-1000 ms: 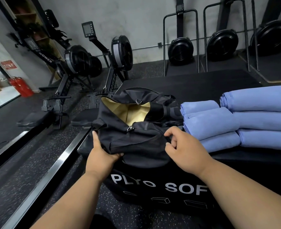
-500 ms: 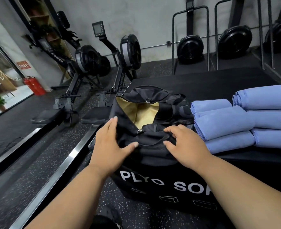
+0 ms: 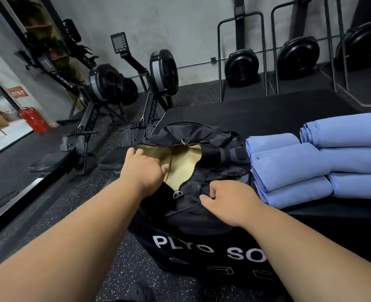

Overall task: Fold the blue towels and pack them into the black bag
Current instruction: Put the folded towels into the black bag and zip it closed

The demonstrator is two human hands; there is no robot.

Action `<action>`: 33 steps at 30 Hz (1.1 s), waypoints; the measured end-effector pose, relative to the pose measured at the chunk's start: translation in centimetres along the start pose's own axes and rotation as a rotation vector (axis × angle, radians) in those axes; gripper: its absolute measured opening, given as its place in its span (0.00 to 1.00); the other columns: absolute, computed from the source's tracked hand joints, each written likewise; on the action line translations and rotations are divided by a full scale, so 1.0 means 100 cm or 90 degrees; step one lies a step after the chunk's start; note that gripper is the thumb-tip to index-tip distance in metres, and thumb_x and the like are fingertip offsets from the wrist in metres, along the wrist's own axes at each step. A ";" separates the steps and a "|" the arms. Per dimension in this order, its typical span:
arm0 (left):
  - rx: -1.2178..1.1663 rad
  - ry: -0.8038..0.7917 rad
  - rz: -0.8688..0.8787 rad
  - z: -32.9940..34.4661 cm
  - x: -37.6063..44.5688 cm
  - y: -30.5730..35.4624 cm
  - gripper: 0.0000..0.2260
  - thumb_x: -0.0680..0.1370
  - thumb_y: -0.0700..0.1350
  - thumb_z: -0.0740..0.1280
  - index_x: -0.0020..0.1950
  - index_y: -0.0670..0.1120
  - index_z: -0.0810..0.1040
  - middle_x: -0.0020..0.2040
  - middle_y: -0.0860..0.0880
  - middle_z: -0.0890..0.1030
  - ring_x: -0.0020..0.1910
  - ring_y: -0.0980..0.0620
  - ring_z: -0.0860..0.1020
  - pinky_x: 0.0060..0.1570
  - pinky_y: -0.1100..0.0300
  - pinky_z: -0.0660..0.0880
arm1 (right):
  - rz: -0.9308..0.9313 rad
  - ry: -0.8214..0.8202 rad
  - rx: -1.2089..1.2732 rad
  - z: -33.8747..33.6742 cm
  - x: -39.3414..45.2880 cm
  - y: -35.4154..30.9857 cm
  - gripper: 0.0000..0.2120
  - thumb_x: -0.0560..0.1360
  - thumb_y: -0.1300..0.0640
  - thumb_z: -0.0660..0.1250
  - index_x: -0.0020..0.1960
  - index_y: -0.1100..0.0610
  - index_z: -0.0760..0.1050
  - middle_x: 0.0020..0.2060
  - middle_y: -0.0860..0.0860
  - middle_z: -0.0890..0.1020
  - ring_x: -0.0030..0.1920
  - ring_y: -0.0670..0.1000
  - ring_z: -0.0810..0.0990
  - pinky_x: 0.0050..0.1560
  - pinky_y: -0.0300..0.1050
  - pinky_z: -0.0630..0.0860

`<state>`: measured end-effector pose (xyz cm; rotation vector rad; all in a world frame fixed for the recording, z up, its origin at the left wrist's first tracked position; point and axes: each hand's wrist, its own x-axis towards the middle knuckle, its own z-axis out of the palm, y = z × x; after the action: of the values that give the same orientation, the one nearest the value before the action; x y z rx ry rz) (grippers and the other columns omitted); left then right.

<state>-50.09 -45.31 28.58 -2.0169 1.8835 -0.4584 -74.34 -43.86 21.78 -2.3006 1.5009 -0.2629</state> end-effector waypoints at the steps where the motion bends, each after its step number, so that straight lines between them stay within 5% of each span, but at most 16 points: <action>1: 0.007 0.002 -0.005 0.004 -0.002 -0.002 0.18 0.85 0.56 0.54 0.51 0.52 0.82 0.53 0.50 0.85 0.60 0.45 0.74 0.62 0.47 0.61 | -0.005 -0.003 -0.010 0.001 0.005 -0.003 0.22 0.81 0.33 0.56 0.43 0.50 0.71 0.40 0.46 0.77 0.45 0.51 0.77 0.45 0.49 0.72; 4: -0.010 -0.029 -0.013 0.016 -0.009 -0.008 0.06 0.79 0.50 0.62 0.51 0.54 0.78 0.53 0.52 0.85 0.58 0.46 0.76 0.59 0.50 0.63 | -0.056 0.065 -0.043 0.006 0.021 -0.013 0.23 0.82 0.34 0.56 0.40 0.51 0.71 0.44 0.47 0.74 0.50 0.54 0.76 0.52 0.51 0.74; 7: -0.038 -0.063 0.011 0.031 -0.012 -0.012 0.20 0.79 0.58 0.63 0.71 0.60 0.74 0.65 0.52 0.81 0.66 0.45 0.74 0.66 0.49 0.63 | -0.169 0.177 -0.054 0.016 0.037 -0.022 0.13 0.80 0.40 0.63 0.58 0.47 0.78 0.63 0.48 0.74 0.61 0.54 0.72 0.66 0.54 0.70; 9: -0.033 -0.077 0.031 0.039 -0.013 -0.015 0.29 0.78 0.61 0.64 0.79 0.63 0.65 0.74 0.52 0.73 0.72 0.43 0.70 0.70 0.47 0.63 | -0.229 0.150 -0.067 0.022 0.047 -0.025 0.19 0.79 0.45 0.64 0.70 0.42 0.74 0.79 0.48 0.64 0.71 0.55 0.67 0.73 0.56 0.63; 12: -0.035 -0.101 0.027 0.044 -0.015 -0.020 0.40 0.75 0.64 0.67 0.84 0.61 0.54 0.81 0.50 0.62 0.77 0.41 0.62 0.73 0.45 0.62 | -0.162 0.125 -0.133 0.028 0.059 -0.027 0.27 0.78 0.41 0.60 0.77 0.38 0.66 0.84 0.49 0.54 0.71 0.58 0.65 0.71 0.58 0.60; 18: -0.095 -0.084 -0.003 0.045 -0.008 -0.033 0.55 0.67 0.69 0.74 0.85 0.63 0.44 0.84 0.44 0.49 0.82 0.40 0.54 0.77 0.43 0.61 | 0.029 0.144 -0.158 0.025 0.071 -0.016 0.31 0.76 0.31 0.56 0.76 0.42 0.65 0.67 0.52 0.75 0.62 0.59 0.69 0.63 0.57 0.64; 27: -0.271 -0.021 -0.015 0.055 -0.003 -0.056 0.65 0.61 0.62 0.81 0.84 0.61 0.39 0.83 0.46 0.49 0.80 0.41 0.57 0.78 0.47 0.64 | 0.074 0.309 -0.062 0.006 0.065 -0.022 0.31 0.73 0.29 0.58 0.65 0.50 0.72 0.50 0.49 0.83 0.53 0.58 0.75 0.58 0.57 0.70; 30: -0.292 0.020 0.036 0.047 0.000 -0.052 0.63 0.62 0.61 0.78 0.83 0.62 0.36 0.82 0.47 0.49 0.77 0.40 0.61 0.77 0.48 0.64 | 0.090 0.321 -0.031 -0.004 0.064 -0.016 0.31 0.74 0.33 0.61 0.69 0.52 0.70 0.48 0.49 0.84 0.53 0.58 0.75 0.58 0.57 0.70; 33: -0.263 0.073 0.095 0.037 0.005 -0.043 0.58 0.67 0.60 0.77 0.84 0.61 0.38 0.82 0.48 0.47 0.76 0.39 0.63 0.77 0.50 0.64 | 0.109 0.309 -0.019 -0.009 0.065 -0.011 0.42 0.72 0.38 0.65 0.81 0.54 0.59 0.44 0.49 0.82 0.52 0.58 0.75 0.58 0.56 0.70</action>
<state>-44.59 -45.44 27.23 -2.1066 2.3362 -0.1545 -71.10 -49.54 22.77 -2.2121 1.9250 -0.8003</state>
